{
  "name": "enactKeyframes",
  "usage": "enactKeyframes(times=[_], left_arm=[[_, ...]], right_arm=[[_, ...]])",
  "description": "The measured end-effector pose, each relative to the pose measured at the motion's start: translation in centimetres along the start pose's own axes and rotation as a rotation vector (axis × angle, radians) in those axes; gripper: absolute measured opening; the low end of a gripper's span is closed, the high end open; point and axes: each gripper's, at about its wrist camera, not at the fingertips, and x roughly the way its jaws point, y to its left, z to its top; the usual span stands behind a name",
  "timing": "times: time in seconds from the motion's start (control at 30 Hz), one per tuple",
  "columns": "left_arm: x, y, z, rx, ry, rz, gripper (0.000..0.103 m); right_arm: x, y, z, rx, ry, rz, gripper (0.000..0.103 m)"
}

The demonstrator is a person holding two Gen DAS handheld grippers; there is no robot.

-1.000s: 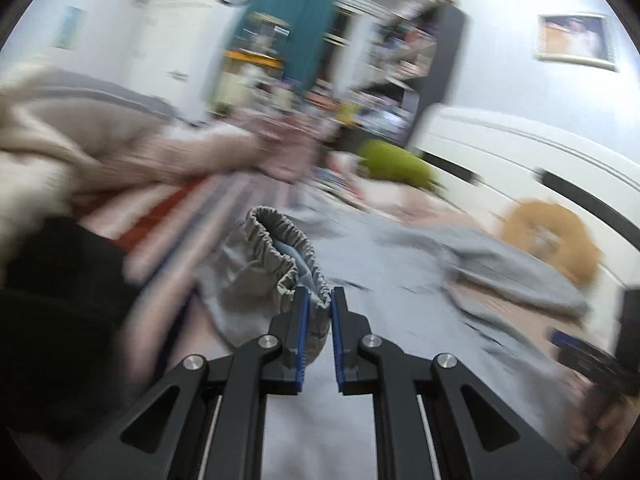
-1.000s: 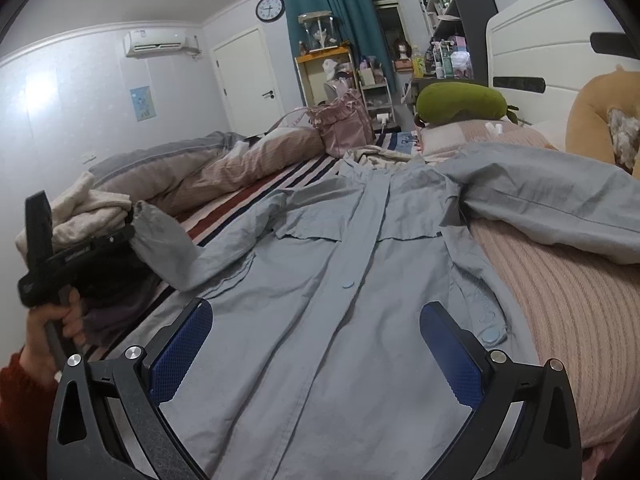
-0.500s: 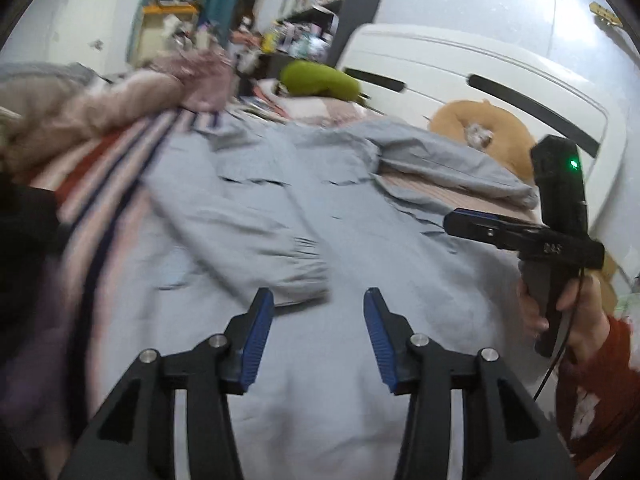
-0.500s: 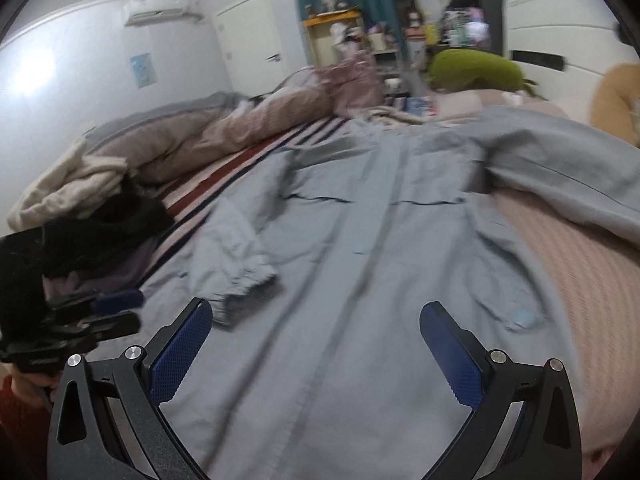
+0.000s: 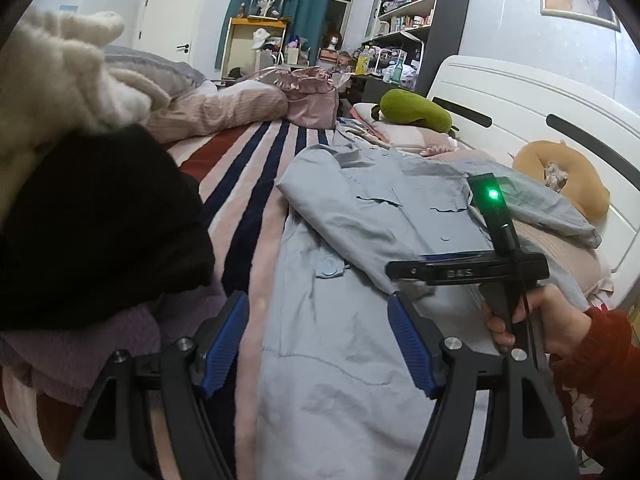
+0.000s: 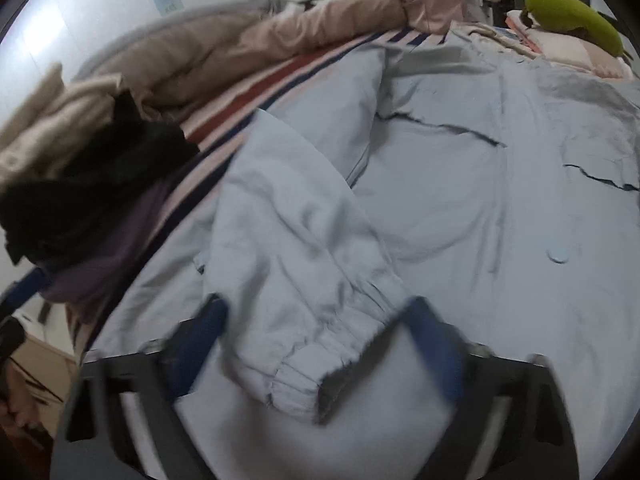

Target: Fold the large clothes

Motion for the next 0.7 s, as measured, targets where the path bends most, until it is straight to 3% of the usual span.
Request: enactKeyframes(times=[0.07,0.23,0.3,0.5,0.6,0.7], left_arm=[[0.1,0.3,0.0,0.009,0.001,0.014,0.072],[-0.4,0.9,0.2,0.003,-0.012,0.024,0.072],[-0.8,0.8,0.2,0.004,-0.026,0.024,0.072],[-1.2,-0.4,1.2,0.029,-0.046,0.016,0.073],[-1.2,-1.5,1.6,0.046,-0.051,0.01,0.073],[-0.9,-2.6,1.7,0.056,-0.048,0.004,0.075]], right_arm=[[-0.7,0.6,0.2,-0.004,-0.037,0.015,0.016],[-4.8,2.6,1.5,-0.042,-0.149,0.054,0.011],[-7.5,2.4,2.3,-0.001,-0.228,0.064,0.01],[-15.5,-3.0,2.3,0.262,-0.45,0.096,0.01],[-17.8,-6.4,0.2,0.369,-0.502,0.059,0.01],[-18.8,-9.5,-2.7,0.467,-0.486,0.021,0.01]])
